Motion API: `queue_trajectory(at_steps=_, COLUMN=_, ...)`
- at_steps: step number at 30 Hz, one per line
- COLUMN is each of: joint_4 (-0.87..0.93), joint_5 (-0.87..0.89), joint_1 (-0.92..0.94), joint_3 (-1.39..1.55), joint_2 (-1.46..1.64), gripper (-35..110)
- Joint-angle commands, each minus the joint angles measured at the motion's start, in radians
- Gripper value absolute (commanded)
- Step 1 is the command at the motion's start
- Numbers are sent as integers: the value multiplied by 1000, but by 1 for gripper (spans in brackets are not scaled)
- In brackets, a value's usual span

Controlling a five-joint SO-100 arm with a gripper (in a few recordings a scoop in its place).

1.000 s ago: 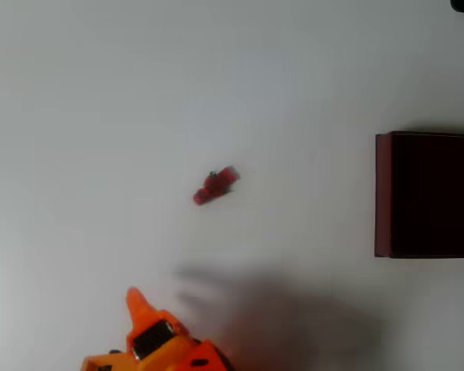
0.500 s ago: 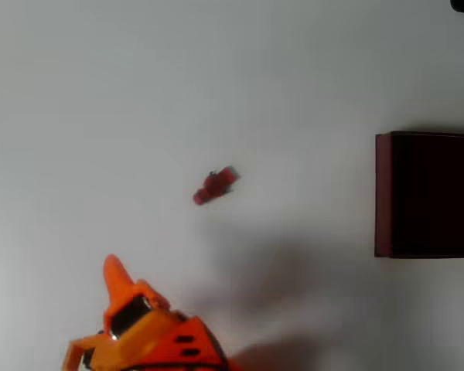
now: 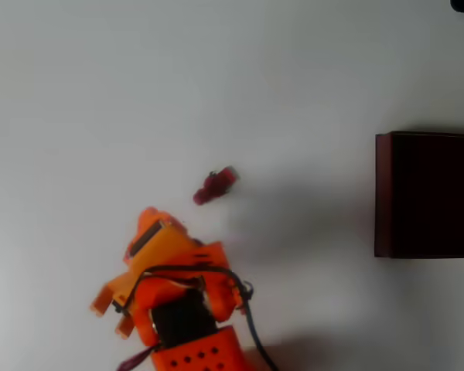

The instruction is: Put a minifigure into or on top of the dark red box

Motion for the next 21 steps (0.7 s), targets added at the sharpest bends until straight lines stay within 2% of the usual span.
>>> queue_trajectory(at_steps=1, joint_4=-34, joint_5=-86, joint_1=18, joint_3=-52, joint_2=-12, gripper=17)
queue_trajectory(at_steps=11, joint_4=-72, joint_5=-186, joint_1=150, joint_3=-201, joint_2=-301, gripper=16)
queue_trajectory(at_steps=21, joint_4=-123, joint_5=-161, joint_1=247, joint_3=-250, joint_2=-439, gripper=16)
